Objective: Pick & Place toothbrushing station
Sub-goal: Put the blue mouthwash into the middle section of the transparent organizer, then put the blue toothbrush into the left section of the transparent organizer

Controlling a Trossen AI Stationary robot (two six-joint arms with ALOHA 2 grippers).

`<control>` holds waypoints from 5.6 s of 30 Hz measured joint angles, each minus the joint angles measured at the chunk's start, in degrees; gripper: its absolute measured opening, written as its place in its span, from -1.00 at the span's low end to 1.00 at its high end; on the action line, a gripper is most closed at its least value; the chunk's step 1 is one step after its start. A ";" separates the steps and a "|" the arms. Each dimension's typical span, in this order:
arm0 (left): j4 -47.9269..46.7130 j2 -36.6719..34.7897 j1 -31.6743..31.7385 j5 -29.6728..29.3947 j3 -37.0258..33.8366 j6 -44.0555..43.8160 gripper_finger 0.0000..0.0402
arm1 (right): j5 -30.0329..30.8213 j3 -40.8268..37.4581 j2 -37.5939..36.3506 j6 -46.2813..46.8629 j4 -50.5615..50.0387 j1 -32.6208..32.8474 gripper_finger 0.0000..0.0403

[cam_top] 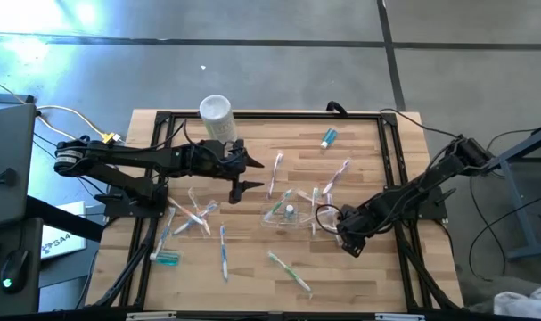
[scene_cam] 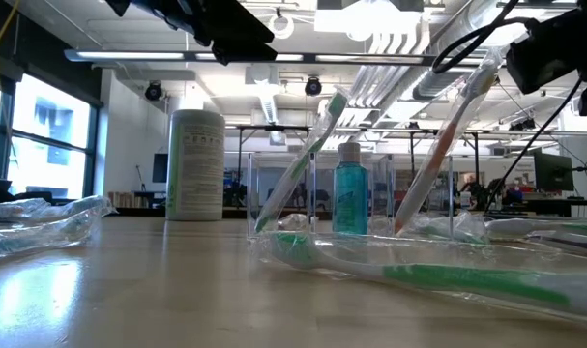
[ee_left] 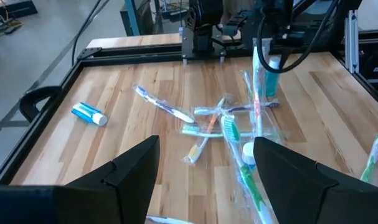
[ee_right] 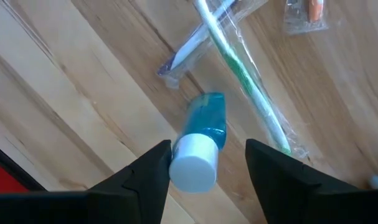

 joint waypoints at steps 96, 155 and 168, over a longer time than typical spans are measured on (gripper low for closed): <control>-2.35 0.00 -0.01 0.01 0.00 -0.26 0.27 | 6.99 25.14 16.80 -55.73 7.67 -18.82 -0.56; -3.06 0.00 -0.01 0.01 -0.02 0.00 0.27 | 0.98 26.89 20.77 -57.54 4.95 -21.05 -0.40; -3.48 0.00 0.00 0.02 -0.04 -0.02 0.27 | 2.31 26.84 12.52 -53.57 2.20 -20.92 -0.41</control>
